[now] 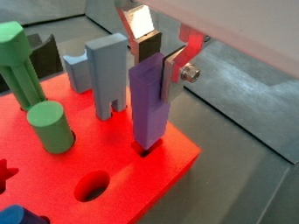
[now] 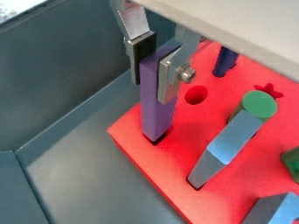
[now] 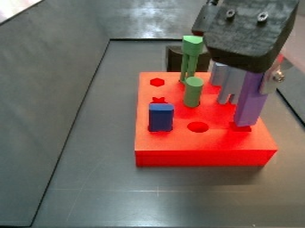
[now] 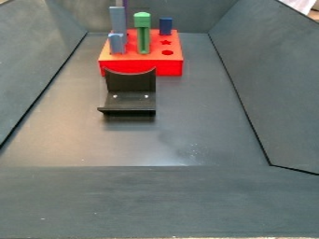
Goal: Pick up the rectangle object. Move up. Move to above the board. Insert the rectangle object.
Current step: Insert the rectangle object.
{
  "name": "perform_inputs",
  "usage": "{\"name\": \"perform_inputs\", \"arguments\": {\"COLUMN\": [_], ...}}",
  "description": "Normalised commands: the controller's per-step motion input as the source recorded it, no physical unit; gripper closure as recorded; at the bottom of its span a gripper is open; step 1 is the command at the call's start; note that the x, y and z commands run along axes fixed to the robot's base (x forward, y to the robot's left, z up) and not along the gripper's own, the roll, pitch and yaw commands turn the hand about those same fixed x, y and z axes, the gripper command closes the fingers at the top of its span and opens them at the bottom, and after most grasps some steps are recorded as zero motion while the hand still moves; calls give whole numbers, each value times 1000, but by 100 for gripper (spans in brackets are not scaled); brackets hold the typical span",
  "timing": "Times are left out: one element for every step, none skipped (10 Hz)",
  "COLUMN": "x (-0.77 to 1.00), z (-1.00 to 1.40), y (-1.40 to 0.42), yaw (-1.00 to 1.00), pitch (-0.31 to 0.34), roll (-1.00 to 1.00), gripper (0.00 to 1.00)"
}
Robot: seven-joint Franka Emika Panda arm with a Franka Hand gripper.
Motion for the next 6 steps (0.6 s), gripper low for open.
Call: {"name": "perform_inputs", "arguments": {"x": [0, 0, 0, 0, 14, 63], "z": [-206, -171, -157, -140, -86, -71], "y": [-34, -6, 0, 0, 0, 0], "yaw": [0, 0, 0, 0, 0, 0], "pitch": [-47, -34, -21, -11, 0, 0], "roll": [43, 27, 24, 17, 4, 4], "gripper": [100, 100, 100, 100, 100, 100]}}
